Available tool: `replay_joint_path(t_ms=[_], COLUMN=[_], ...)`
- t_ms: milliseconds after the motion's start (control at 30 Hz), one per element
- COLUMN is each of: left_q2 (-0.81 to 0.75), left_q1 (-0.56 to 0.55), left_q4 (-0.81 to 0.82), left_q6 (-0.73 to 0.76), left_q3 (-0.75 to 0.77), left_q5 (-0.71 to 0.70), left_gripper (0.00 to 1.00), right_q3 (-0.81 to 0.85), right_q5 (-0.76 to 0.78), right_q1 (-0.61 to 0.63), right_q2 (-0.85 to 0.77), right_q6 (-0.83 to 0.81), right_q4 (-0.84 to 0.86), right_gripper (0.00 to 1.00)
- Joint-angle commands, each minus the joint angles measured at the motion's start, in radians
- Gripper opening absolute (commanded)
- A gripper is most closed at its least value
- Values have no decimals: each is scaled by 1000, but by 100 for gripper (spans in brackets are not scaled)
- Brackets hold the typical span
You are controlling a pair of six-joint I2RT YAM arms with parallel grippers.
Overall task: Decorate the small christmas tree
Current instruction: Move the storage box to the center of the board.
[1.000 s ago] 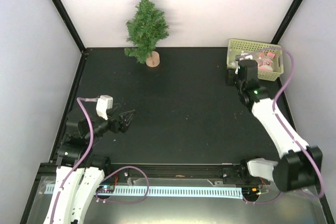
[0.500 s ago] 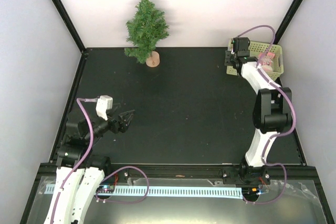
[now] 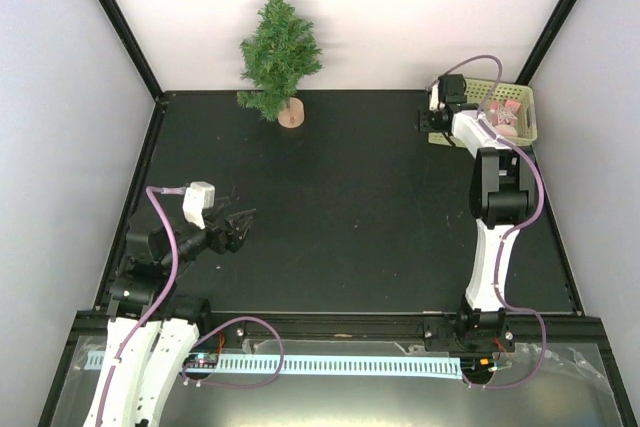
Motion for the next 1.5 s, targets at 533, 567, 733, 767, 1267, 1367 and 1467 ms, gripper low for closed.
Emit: replay_joint_path(t_ms=[533, 567, 733, 767, 1267, 1367, 1467], left_q2=[0, -1, -7, -10, -6, -1, 6], left_q1=[-1, -2, -2, -2, -4, -4, -4], left_q4=[31, 31, 32, 31, 26, 28, 26], left_q6=[12, 12, 12, 11, 14, 14, 13], left_q3=[-11, -12, -13, -13, -13, -13, -13], left_q5=[1, -3, -4, -5, -5, -6, -9], left_gripper=[91, 91, 91, 91, 91, 91, 91], right_q3=[-648, -699, -820, -826, -954, -924, -895], right_q5=[-267, -249, -64, -9, -103, -141, -119], right_q1=[156, 162, 165, 165, 168, 169, 169], right_q2=[-456, -494, -631, -652, -956, -1008, -1037], right_q6=[137, 161, 293, 314, 278, 277, 287], right_q4=[-79, -72, -130, -161, -216, -241, -215], right_gripper=[36, 37, 40, 41, 51, 55, 57])
